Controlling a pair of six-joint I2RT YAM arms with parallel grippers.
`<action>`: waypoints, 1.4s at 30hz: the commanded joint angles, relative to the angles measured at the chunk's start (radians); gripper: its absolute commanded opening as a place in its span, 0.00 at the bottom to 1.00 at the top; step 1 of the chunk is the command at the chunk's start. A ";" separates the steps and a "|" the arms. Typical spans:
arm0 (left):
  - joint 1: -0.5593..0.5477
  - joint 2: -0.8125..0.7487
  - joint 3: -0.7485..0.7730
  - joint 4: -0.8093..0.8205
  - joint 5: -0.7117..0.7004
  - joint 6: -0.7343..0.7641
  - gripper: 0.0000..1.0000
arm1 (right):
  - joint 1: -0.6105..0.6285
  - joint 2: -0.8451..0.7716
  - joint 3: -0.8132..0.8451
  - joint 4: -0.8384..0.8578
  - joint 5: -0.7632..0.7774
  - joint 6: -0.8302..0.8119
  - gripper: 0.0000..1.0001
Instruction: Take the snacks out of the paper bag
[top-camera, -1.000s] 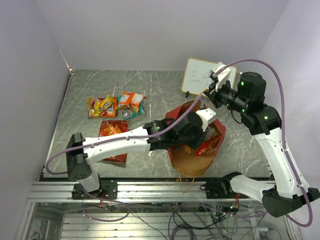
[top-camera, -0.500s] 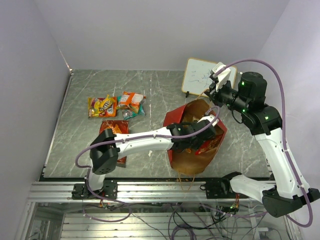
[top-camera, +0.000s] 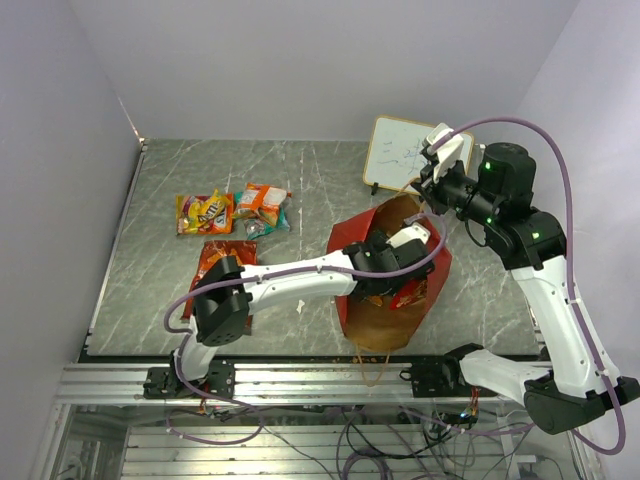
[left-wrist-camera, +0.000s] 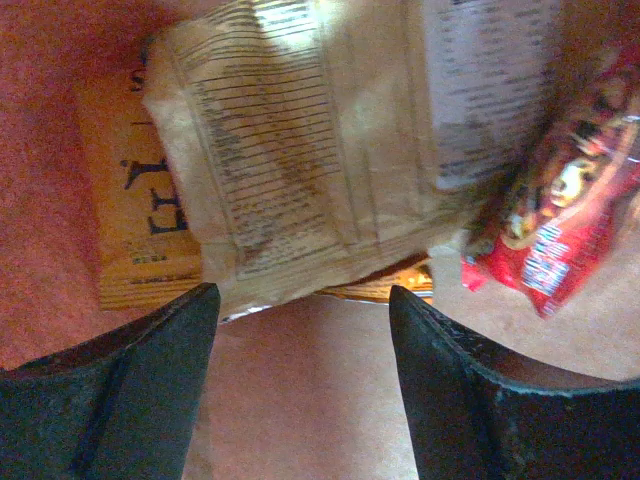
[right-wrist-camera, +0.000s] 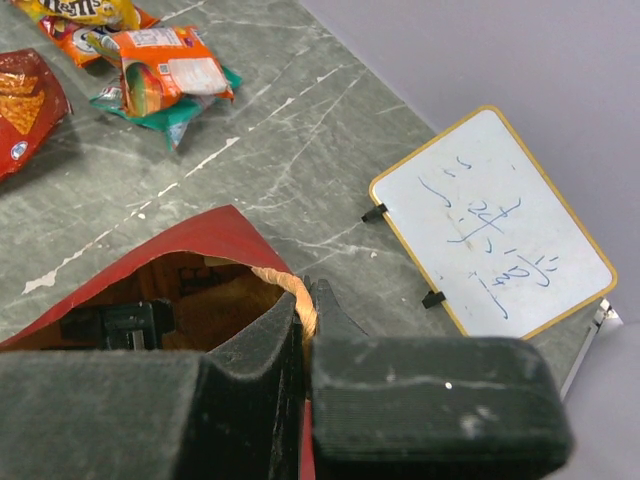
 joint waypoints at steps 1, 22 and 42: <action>0.036 0.035 0.035 -0.058 -0.073 -0.027 0.80 | 0.003 -0.009 0.046 0.027 -0.011 0.006 0.00; 0.103 0.177 0.109 -0.068 -0.016 0.008 0.79 | 0.002 -0.011 0.036 0.038 -0.022 0.024 0.00; 0.116 0.074 0.114 -0.016 0.148 0.102 0.07 | 0.002 -0.016 0.020 0.088 0.028 0.058 0.00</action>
